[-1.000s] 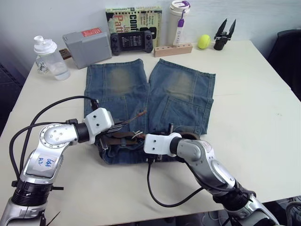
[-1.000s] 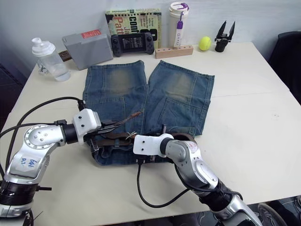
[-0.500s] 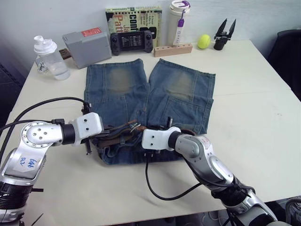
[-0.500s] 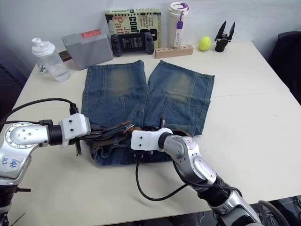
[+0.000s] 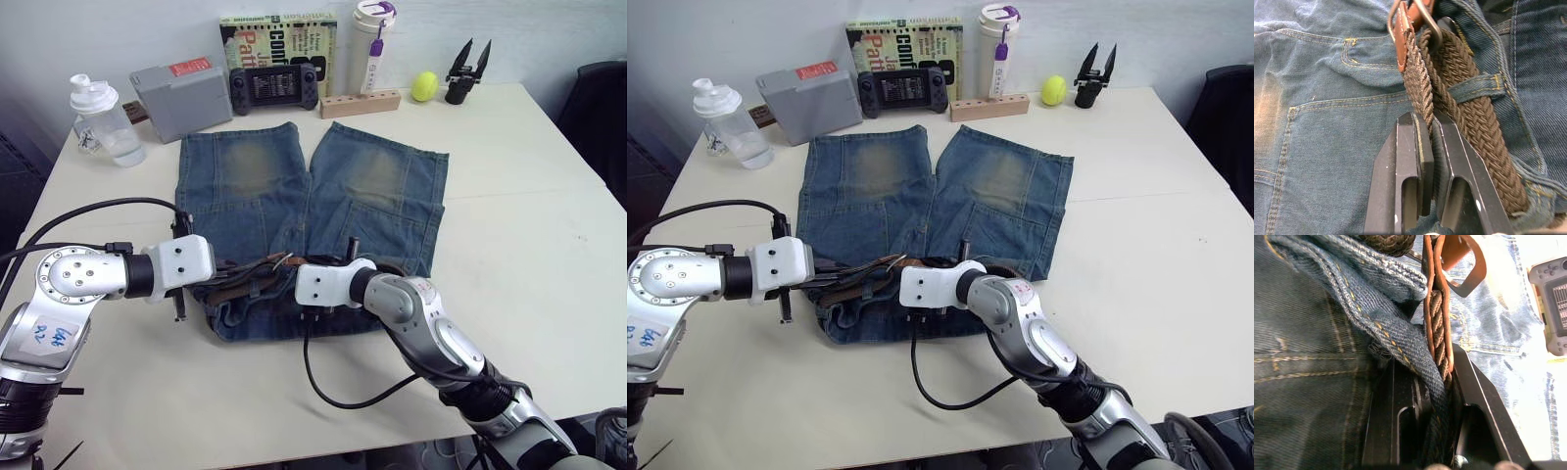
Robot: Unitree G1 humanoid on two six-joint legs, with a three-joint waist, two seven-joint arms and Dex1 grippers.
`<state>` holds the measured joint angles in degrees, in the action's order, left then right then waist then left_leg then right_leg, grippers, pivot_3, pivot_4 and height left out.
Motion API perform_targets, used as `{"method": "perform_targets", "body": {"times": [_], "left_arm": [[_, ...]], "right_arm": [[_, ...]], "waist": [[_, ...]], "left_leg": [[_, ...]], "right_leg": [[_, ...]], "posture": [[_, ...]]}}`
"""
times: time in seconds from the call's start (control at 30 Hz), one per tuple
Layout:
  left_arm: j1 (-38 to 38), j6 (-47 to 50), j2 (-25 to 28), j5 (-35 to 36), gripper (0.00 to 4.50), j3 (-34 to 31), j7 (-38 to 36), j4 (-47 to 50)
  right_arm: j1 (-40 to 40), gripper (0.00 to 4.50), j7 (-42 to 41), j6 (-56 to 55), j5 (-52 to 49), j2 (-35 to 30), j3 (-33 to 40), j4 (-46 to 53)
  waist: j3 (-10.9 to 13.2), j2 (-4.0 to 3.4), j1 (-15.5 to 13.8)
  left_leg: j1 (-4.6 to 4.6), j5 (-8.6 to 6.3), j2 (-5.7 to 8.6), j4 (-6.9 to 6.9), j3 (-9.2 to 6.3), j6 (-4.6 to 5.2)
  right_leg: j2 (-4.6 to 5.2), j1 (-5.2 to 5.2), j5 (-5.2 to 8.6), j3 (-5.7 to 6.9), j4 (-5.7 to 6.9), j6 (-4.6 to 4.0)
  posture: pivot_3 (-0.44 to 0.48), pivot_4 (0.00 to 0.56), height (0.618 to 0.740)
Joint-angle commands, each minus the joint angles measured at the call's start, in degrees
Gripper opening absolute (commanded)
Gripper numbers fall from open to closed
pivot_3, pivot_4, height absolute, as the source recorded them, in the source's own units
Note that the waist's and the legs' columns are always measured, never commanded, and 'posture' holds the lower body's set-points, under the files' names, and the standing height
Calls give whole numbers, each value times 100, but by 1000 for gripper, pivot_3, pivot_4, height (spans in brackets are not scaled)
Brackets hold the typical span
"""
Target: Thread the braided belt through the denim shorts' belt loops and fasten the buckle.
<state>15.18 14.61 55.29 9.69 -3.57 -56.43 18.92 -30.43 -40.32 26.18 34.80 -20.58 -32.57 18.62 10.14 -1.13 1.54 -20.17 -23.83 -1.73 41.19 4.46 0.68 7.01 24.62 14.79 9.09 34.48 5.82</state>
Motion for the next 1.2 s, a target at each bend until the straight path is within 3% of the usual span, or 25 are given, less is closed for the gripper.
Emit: {"method": "perform_targets", "body": {"times": [0.03, 0.3, 0.73, 0.87, 1.2], "left_arm": [[51, -84, 174, -53, 0, -138, -53, 103], [330, -547, 404, -388, 0, 105, -263, -153], [1351, -1983, 561, -602, 0, 679, -1313, -1134], [1628, -2183, 397, -678, 0, 831, -1354, -1371], [1573, -2055, -570, -942, 0, 1172, -686, -1283]], "right_arm": [[-118, 70, 125, -115, 85, -93, 294, 49], [-195, 70, -33, -764, -33, -251, 153, 18], [-282, 70, -147, -1279, -83, -271, 170, -191], [-263, 70, -165, -1325, -92, -253, 162, -177], [-215, 70, -238, -1269, -58, -161, 146, -107]], "waist": [[0, 0, 0], [0, 0, 4], [0, 0, 9], [0, 0, 10], [0, 0, 13]], "left_leg": [[0, 0, 0, 0, 0, 0], [-1, 0, 0, 0, 0, 0], [-1, 0, -1, -2, 5, 0], [-1, 0, 0, -3, 7, 0], [-1, 0, -1, 0, 5, 0]], "right_leg": [[0, 0, 0, 0, 0, 0], [0, 0, 0, 0, 0, 0], [-2, 5, 0, 0, 0, -1], [-2, 5, 0, 0, 0, -1], [-2, 6, 0, 0, 5, -1]], "posture": [[0, 150, 726], [0, 150, 726], [0, 150, 726], [0, 150, 726], [0, 150, 726]]}}
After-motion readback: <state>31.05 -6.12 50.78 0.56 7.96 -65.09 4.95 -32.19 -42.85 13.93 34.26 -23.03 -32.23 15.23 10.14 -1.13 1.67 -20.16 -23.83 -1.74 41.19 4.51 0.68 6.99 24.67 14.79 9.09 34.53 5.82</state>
